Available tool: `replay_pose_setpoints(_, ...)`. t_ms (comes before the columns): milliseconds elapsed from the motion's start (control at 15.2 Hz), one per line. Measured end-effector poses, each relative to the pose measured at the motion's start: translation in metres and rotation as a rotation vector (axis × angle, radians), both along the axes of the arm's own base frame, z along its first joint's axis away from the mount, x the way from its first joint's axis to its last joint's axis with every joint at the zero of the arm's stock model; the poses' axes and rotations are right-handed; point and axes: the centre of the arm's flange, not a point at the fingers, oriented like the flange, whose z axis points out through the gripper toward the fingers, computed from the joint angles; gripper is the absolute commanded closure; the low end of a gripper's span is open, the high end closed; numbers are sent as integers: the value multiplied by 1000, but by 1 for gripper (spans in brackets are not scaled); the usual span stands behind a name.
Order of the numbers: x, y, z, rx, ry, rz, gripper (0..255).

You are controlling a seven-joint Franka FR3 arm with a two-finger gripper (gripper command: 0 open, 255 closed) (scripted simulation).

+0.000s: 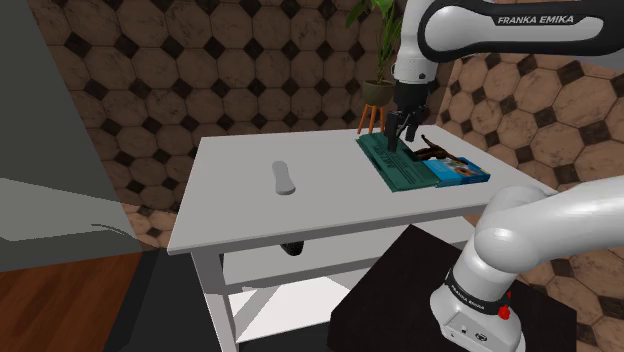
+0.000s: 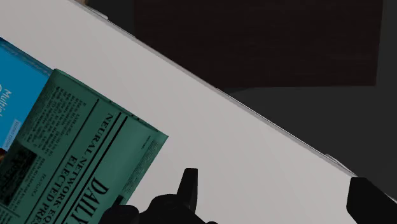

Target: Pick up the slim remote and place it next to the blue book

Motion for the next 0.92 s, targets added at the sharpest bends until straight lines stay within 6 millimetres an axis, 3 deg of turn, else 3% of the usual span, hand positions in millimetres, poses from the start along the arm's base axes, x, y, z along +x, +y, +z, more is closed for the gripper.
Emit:
replay_pose_setpoints(198,10,6,-8,1,-1,-16,0)
replay_pose_setpoints(924,129,50,-69,8,-18,-161,0)
